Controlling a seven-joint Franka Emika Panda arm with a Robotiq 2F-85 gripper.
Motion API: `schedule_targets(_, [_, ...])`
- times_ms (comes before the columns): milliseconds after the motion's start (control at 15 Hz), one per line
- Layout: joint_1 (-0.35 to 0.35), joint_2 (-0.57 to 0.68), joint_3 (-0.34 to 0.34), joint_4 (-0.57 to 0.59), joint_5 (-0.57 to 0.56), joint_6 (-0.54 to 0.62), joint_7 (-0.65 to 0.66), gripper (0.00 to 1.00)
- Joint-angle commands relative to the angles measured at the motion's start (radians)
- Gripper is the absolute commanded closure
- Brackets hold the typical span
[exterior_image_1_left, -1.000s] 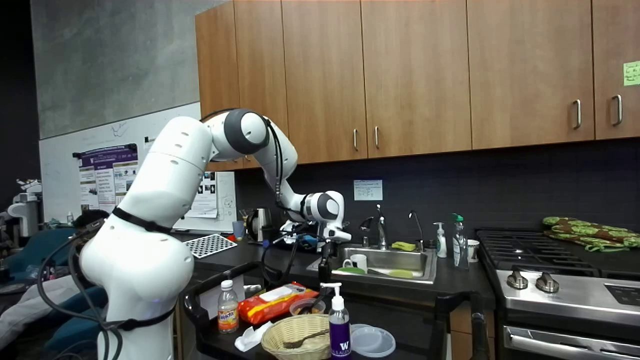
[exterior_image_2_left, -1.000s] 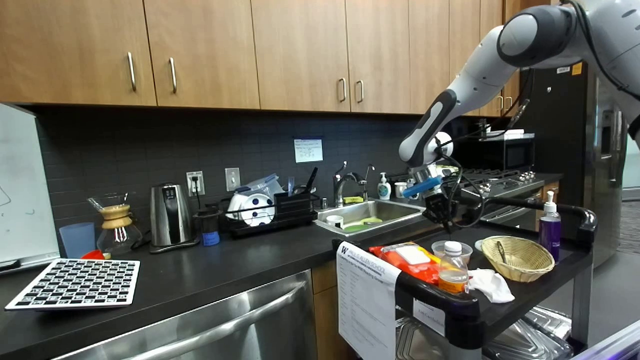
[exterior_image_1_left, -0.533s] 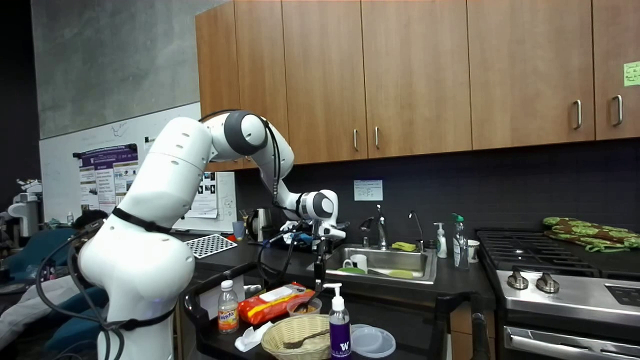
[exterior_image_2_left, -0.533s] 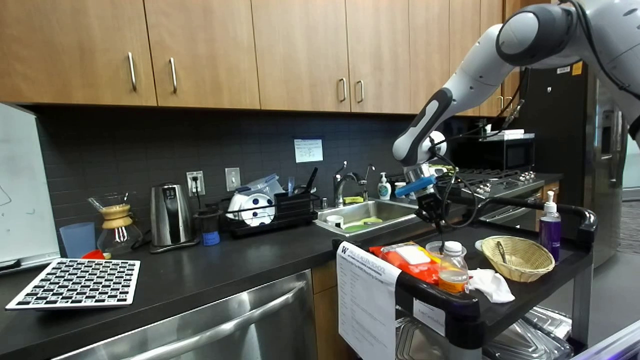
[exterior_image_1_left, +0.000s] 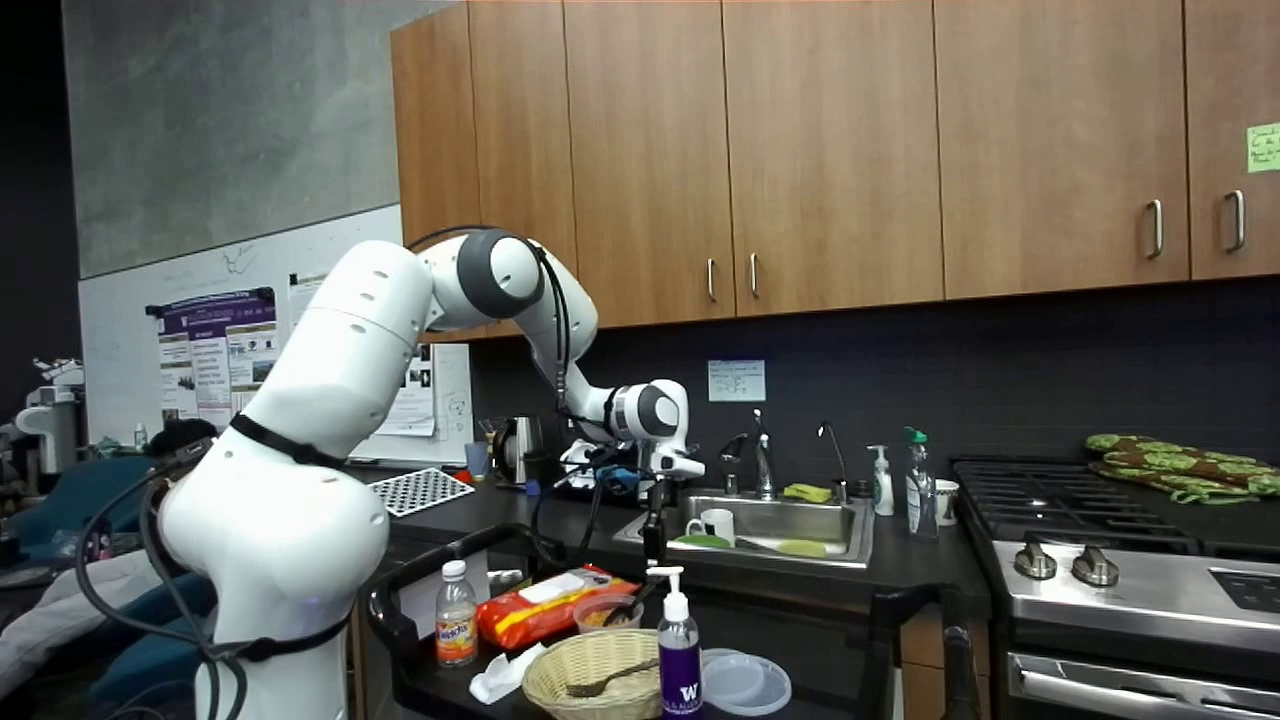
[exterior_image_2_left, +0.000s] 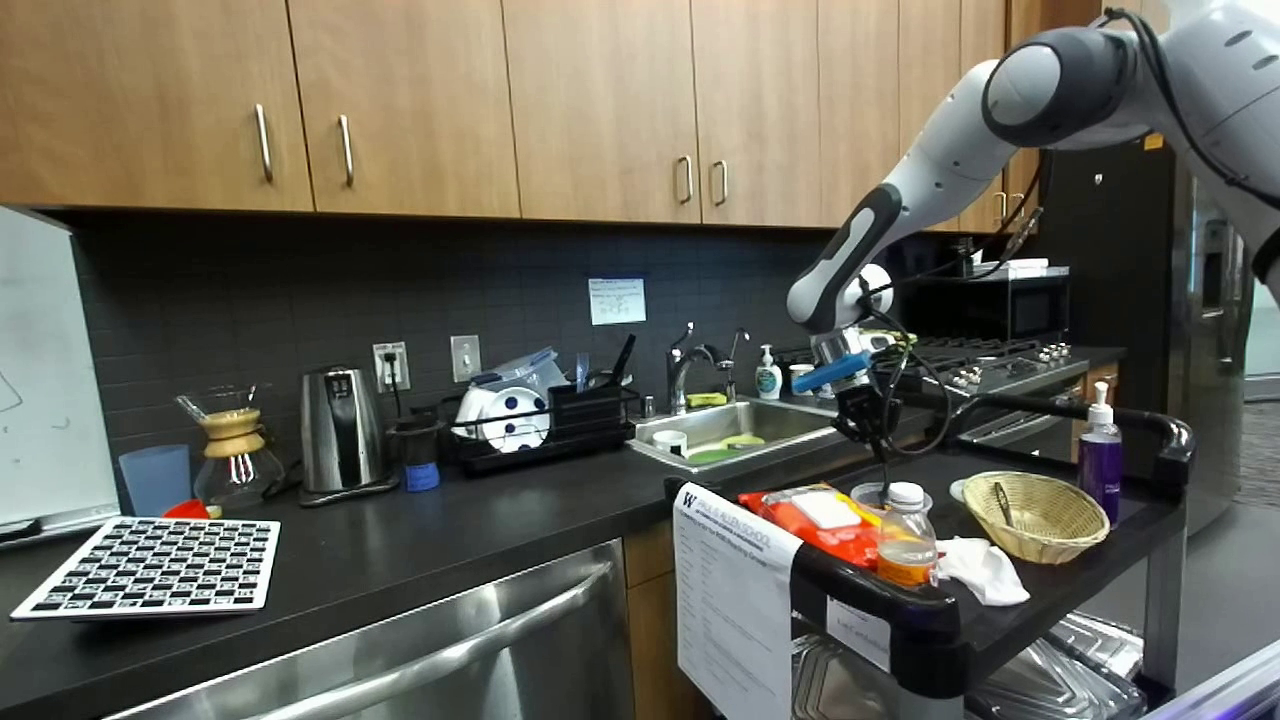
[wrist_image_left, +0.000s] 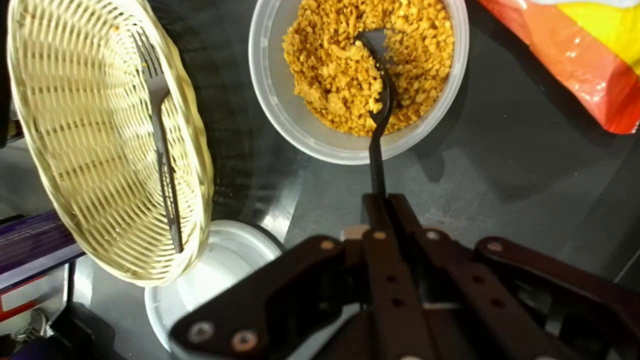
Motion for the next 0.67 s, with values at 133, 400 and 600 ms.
schedule_targets(133, [-0.002,-0.032,-0.010,-0.036,-0.021,-0.017,0.004,0.99])
schedule_targets(400, [0.013,-0.043,0.009,-0.058,-0.011,-0.011,-0.001,0.99])
schedule_targets(600, [0.025,-0.043,0.026,-0.062,-0.006,-0.011,-0.005,0.99])
